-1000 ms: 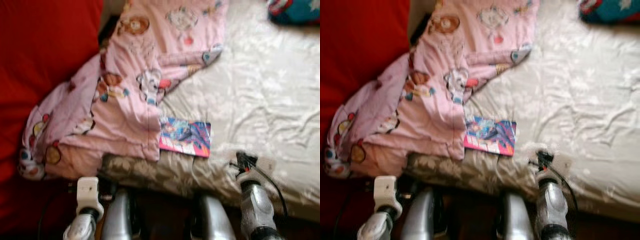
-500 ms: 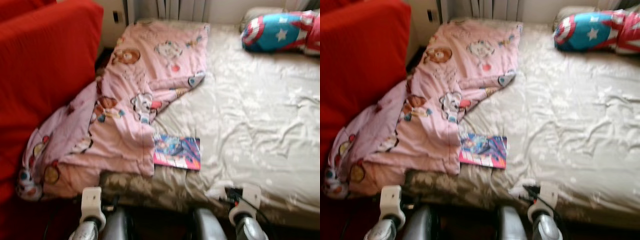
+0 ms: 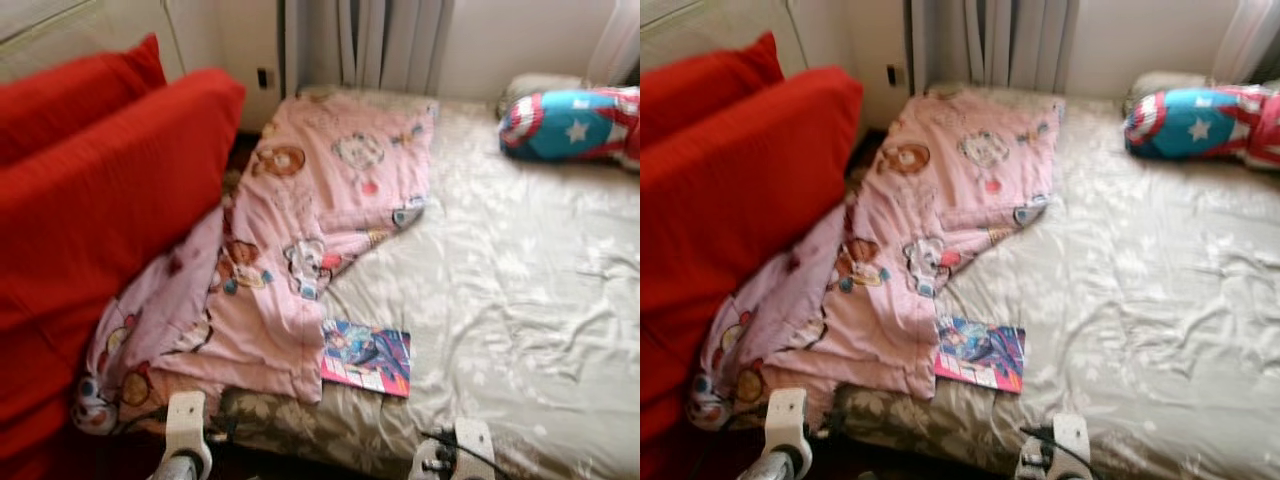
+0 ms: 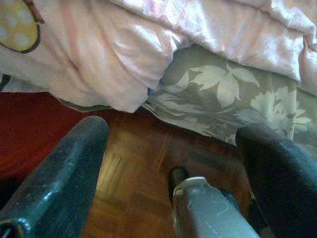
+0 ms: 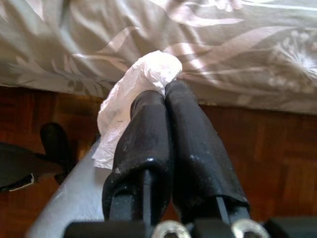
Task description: Clean up the room
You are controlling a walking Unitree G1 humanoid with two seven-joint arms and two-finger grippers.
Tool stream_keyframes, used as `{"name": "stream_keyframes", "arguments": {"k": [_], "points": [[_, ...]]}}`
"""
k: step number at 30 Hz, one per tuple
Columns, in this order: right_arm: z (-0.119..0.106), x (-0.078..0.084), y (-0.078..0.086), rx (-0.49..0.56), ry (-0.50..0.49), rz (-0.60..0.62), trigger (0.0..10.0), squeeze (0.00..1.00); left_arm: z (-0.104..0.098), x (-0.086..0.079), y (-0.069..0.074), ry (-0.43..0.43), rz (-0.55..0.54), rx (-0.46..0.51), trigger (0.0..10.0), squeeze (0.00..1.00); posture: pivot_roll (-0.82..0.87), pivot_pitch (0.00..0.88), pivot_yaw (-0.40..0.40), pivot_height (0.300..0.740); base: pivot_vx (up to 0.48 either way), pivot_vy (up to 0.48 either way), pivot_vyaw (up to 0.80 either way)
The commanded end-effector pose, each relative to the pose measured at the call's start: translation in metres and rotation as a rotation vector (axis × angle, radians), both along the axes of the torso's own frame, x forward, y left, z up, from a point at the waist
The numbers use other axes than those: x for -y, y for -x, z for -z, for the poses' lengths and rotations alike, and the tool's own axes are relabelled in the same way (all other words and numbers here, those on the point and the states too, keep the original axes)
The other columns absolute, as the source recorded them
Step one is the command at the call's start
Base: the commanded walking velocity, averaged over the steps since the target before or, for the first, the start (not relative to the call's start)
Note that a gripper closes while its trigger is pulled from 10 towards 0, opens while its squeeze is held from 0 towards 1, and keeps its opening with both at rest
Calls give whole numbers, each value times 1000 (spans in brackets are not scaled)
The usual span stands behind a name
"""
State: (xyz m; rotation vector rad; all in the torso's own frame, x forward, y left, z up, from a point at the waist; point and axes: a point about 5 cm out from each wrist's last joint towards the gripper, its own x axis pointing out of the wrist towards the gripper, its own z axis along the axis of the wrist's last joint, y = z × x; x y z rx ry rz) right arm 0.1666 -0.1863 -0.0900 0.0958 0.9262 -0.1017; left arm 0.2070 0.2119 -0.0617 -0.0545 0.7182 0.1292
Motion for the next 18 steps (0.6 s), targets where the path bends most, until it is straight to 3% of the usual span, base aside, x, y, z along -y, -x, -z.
{"name": "stream_keyframes", "arguments": {"k": [1,6,10,18], "points": [[0,-1,0,-6,8,-40,10000,0,-5,7,-12,42,14,22,10000,0,-52,19,-19,729,0,0,0],[2,-4,3,-15,22,-89,10000,0,-4,10,-12,44,19,10,10000,0,-54,5,-16,729,0,0,0],[3,-7,6,-34,26,-84,10000,0,6,9,3,3,45,-66,10000,0,-69,0,-7,729,0,0,691],[4,-9,7,-45,32,-113,10000,0,17,7,23,8,8,-139,10000,0,-58,0,-9,729,0,0,800]]}}
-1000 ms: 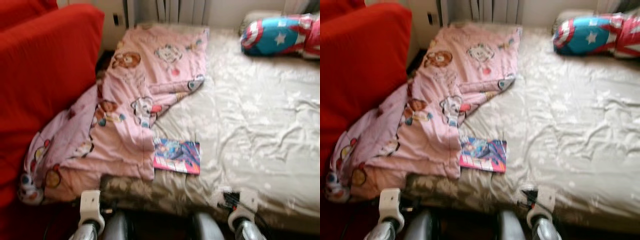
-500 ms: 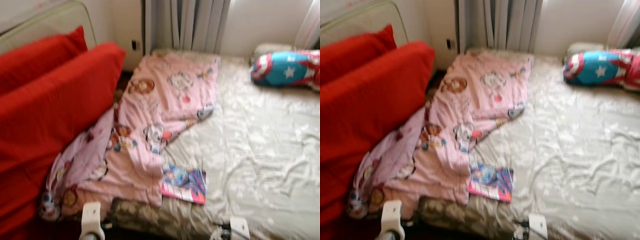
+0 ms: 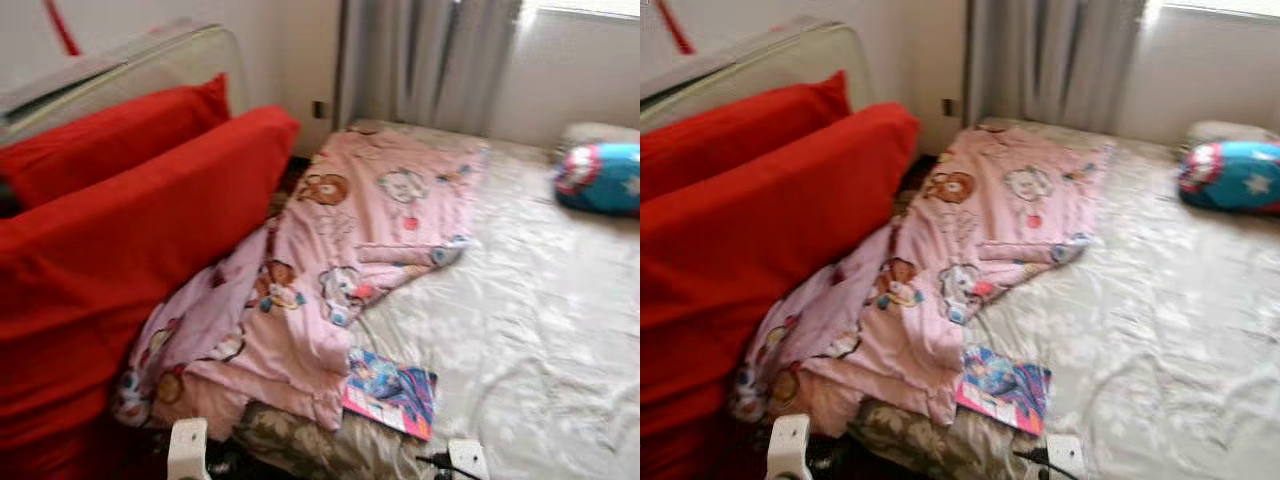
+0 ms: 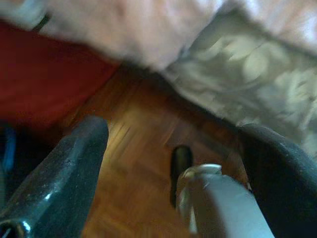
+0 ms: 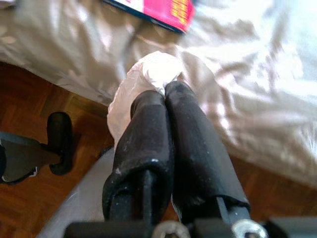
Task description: Clean up the room
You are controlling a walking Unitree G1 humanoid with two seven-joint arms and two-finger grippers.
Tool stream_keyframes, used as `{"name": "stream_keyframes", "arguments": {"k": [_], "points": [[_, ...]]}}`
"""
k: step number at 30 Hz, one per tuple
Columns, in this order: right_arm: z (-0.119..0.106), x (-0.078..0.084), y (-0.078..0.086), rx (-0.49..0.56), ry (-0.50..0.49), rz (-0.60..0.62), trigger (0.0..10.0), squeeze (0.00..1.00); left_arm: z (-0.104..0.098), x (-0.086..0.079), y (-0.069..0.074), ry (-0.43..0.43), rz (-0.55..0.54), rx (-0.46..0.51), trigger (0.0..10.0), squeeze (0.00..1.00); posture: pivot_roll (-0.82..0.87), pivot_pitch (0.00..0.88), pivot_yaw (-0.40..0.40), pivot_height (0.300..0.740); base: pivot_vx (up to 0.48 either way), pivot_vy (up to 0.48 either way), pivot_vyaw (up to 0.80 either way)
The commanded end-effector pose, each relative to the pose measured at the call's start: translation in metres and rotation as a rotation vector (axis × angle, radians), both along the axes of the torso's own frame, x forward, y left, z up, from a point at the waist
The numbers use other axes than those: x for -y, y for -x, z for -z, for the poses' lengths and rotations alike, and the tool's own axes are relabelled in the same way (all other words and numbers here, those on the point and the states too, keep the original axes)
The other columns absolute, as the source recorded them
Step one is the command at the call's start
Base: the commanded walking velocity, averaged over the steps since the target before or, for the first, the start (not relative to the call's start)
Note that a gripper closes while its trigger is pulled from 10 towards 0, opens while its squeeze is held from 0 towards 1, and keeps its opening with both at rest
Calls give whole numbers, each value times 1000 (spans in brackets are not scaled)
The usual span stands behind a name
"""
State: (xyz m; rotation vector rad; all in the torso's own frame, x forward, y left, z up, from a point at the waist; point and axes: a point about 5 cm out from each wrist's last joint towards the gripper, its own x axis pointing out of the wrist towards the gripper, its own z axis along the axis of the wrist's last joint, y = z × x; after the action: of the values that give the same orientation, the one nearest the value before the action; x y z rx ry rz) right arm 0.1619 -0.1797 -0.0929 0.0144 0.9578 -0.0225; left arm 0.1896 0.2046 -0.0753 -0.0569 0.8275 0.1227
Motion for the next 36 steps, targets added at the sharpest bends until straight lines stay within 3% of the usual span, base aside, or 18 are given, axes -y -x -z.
{"name": "stream_keyframes", "arguments": {"k": [1,19,29,36], "points": [[1,-3,2,-14,-2,-9,10000,0,4,0,7,-4,2,-33,10000,0,-56,0,-9,729,0,0,800],[0,-7,-3,-3,-8,-17,10000,0,1,-7,3,-57,-23,-49,10000,0,-34,61,-29,729,0,0,800],[2,-6,2,-20,-23,-6,10000,0,2,-8,4,-48,-42,-55,10000,0,-30,67,-33,729,0,0,0],[2,-7,2,-22,-17,-29,10000,0,2,-7,4,-48,-41,-56,10000,0,-25,69,-36,729,0,256,0]]}}
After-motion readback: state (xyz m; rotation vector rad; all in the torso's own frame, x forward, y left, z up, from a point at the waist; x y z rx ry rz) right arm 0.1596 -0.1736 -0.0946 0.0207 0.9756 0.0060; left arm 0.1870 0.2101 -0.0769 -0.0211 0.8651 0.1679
